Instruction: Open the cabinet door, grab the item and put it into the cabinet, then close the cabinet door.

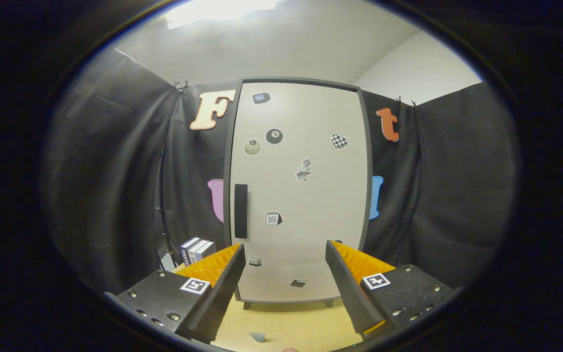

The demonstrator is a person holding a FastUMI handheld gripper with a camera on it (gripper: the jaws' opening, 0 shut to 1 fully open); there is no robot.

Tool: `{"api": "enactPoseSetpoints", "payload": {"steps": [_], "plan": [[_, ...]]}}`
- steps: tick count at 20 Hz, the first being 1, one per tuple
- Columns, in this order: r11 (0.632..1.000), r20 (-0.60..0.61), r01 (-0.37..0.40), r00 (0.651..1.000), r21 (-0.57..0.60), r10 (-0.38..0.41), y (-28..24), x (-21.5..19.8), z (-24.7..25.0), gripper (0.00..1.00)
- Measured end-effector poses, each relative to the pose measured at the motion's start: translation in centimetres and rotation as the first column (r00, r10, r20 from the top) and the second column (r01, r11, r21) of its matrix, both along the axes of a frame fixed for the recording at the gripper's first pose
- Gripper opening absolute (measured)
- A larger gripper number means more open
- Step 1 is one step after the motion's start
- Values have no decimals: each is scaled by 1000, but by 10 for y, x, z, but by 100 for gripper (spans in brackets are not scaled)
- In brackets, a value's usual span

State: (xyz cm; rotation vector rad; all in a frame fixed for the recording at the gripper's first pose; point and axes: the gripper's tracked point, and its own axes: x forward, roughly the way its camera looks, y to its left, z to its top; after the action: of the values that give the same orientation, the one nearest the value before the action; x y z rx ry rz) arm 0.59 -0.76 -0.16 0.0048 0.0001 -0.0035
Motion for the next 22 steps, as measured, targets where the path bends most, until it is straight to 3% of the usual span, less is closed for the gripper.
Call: {"api": "enactPoseSetpoints", "payload": {"steps": [10,22], "plan": [[1000,-11,-24,1000,-5,24,5,10,-6,98],[995,-26,-102,994,14,103,55,83,-12,98]]}}
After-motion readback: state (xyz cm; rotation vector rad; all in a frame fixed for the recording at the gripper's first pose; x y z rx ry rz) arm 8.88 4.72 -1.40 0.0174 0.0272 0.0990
